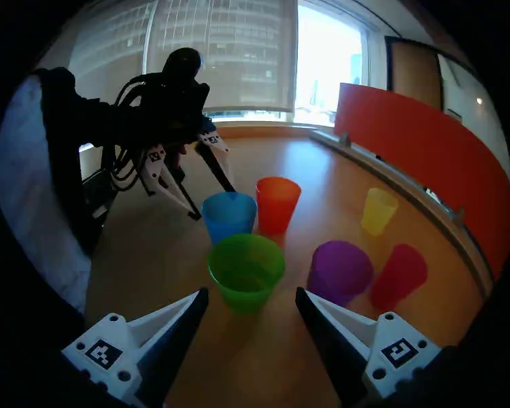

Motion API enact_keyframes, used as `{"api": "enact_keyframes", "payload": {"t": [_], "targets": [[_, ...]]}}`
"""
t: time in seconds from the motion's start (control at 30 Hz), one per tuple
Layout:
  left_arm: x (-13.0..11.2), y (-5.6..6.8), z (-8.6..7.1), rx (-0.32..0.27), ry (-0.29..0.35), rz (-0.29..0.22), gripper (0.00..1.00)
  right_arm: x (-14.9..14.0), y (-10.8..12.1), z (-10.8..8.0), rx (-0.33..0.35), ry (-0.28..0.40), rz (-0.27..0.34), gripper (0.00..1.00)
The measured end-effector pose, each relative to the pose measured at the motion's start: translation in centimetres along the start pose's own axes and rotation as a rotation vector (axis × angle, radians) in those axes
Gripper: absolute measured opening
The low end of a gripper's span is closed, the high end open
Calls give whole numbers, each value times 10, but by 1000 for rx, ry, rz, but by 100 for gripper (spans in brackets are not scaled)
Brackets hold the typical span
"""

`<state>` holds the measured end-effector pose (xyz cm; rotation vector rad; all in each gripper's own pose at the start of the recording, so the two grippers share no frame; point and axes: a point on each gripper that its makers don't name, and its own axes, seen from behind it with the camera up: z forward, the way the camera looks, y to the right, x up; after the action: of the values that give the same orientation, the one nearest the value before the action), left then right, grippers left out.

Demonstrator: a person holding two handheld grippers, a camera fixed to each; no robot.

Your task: Pour water

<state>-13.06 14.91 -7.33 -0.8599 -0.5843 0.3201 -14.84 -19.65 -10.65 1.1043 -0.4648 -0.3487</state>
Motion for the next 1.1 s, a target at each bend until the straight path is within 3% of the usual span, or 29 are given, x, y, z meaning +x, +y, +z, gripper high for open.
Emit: {"api": "enact_keyframes", "payload": {"t": [0.27,0.4,0.7,0.9,1.1], "targets": [[-7,-15,-22,57,-11,-13,93,-7,8,-23,-48,-11,24,100],[-5,-19,-30,75,5,-37,93,-5,11,-30,-63,-6,40,100],[1,-28,-46,126,10,-35,93,2,13,-43,-90,-15,54,100],[1,-47,-58,205,26,-63,93,4,21,-49,-133,-26,104,100],[3,-65,-72,291,30,-60,93,5,35,-57,-188,-40,167,100]]}}
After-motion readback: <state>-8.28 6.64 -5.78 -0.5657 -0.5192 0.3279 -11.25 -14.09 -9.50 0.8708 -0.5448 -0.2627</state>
